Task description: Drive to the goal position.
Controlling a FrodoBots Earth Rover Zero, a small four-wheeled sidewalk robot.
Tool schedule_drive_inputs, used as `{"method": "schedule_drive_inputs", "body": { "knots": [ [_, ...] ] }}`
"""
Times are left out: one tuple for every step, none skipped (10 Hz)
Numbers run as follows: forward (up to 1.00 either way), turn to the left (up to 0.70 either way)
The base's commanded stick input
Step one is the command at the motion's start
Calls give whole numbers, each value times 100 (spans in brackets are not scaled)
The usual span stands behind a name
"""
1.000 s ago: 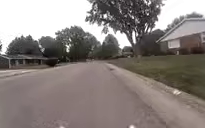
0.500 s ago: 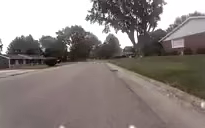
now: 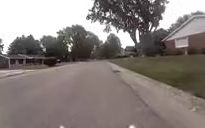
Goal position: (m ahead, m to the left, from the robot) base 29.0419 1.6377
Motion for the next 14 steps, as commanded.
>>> {"method": "schedule_drive_inputs", "body": {
  "knots": [
    [100,0],
    [100,0],
    [100,0],
    [100,0],
    [100,0],
    [100,0],
    [100,0],
    [100,0],
    [100,0],
    [100,0],
    [100,0],
    [100,0],
    [100,0],
    [100,0]
  ]
}}
